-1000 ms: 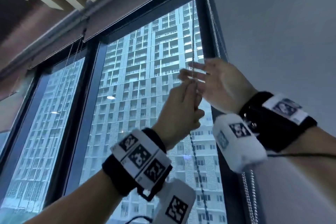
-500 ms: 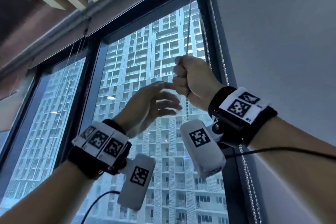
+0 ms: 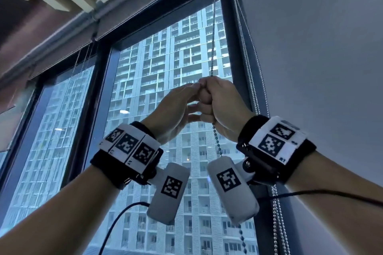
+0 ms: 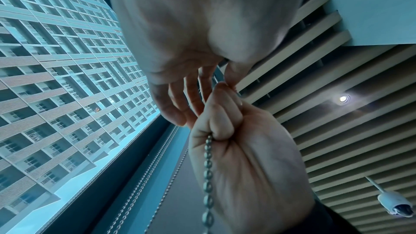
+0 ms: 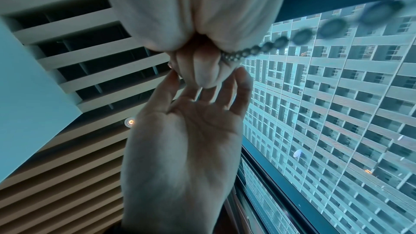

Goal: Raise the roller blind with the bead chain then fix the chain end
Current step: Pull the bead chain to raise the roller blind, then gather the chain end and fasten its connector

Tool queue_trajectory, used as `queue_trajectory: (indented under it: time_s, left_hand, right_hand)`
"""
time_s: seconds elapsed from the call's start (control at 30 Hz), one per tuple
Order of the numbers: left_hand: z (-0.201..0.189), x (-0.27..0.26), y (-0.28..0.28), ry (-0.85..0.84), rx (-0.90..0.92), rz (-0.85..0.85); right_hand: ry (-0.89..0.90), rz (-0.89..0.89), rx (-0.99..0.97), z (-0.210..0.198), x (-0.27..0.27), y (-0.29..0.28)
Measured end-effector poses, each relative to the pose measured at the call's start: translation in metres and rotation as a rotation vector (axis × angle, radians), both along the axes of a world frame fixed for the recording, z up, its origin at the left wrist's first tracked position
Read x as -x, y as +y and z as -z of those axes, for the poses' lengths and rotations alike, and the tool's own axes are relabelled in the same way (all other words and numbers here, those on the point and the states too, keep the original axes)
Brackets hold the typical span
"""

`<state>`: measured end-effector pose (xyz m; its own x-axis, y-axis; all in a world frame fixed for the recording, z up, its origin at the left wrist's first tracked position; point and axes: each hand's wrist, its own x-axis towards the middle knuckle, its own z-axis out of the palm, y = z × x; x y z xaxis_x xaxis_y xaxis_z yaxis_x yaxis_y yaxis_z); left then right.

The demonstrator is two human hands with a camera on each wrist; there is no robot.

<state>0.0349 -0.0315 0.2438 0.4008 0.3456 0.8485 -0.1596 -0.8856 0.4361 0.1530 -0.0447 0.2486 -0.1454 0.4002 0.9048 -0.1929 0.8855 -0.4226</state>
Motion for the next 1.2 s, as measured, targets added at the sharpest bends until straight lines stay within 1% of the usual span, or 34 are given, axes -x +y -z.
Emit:
queue_trajectory:
  time_s: [0.13,0.17,0.2,0.23,0.33,0.37,0.4,0.43,0.47,0.5,0.53,0.57,0.6,0.63,0.67,0.73,0.77,0.83,0.97,1.07,1.17,1.2]
  left_hand:
    - [0.003,-0.002,0.002,-0.017,0.052,0.010]
    - [0.004,-0.002,0.003,-0.020,0.074,0.012]
    - [0.005,-0.003,0.003,-0.020,0.107,0.023]
    - [0.006,-0.005,0.003,-0.017,0.148,0.043]
    - [0.005,-0.013,0.003,0.029,0.227,0.067]
    - [0.003,-0.015,0.003,0.044,0.229,0.070]
    - [0.002,-0.017,0.002,0.048,0.238,0.085]
    - [0.002,-0.018,0.002,0.041,0.251,0.117]
    - [0.001,-0.018,0.002,0.026,0.266,0.164]
    - [0.002,-0.018,0.002,0.010,0.287,0.215]
    - [0.005,-0.017,0.002,-0.001,0.309,0.259]
    - [0.009,-0.016,0.004,-0.002,0.318,0.269]
    - [0.015,-0.016,0.007,0.007,0.314,0.242]
    - [0.020,-0.016,0.011,0.025,0.300,0.197]
    - [0.026,-0.016,0.016,0.049,0.285,0.150]
    - [0.038,-0.015,0.025,0.076,0.261,0.057]
    - [0.042,-0.015,0.029,0.080,0.252,0.016]
    - [0.050,-0.015,0.034,0.070,0.256,-0.039]
    - [0.059,-0.012,0.043,0.027,0.273,-0.072]
    - [0.061,-0.011,0.046,0.019,0.276,-0.077]
    - [0.072,-0.016,0.051,0.060,0.302,-0.076]
    - [0.078,-0.018,0.053,0.082,0.324,-0.080]
  right_hand:
    - [-0.008,0.039,-0.001,0.001,0.002,0.002]
    - [-0.026,0.072,-0.007,0.002,0.001,0.003]
    - [-0.070,0.146,-0.026,0.003,-0.001,0.004]
    - [-0.151,0.267,-0.062,0.006,-0.004,0.003]
    - [-0.551,0.749,-0.191,0.033,-0.019,-0.003]
    - [-0.627,0.899,-0.219,0.046,-0.027,-0.003]
    - [-0.612,1.020,-0.235,0.059,-0.038,0.000]
    - [-0.512,1.097,-0.230,0.071,-0.051,0.004]
    - [-0.382,1.118,-0.193,0.082,-0.066,0.009]
    - [-0.274,1.079,-0.127,0.091,-0.078,0.011]
    - [-0.192,0.994,-0.059,0.099,-0.089,0.016]
    - [-0.111,0.918,-0.014,0.106,-0.098,0.023]
    - [-0.032,0.885,0.004,0.111,-0.105,0.033]
    - [0.022,0.909,0.009,0.115,-0.109,0.043]
    - [0.047,0.970,0.010,0.119,-0.113,0.051]
    - [0.052,1.104,0.055,0.121,-0.116,0.063]
    - [0.060,1.140,0.098,0.121,-0.116,0.067]
    - [0.079,1.122,0.191,0.122,-0.118,0.072]
    - [0.048,1.013,0.333,0.127,-0.118,0.081]
    - [0.024,0.839,0.388,0.134,-0.111,0.081]
    - [-0.007,0.703,0.402,0.141,-0.099,0.074]
    - [-0.041,0.612,0.408,0.144,-0.093,0.070]
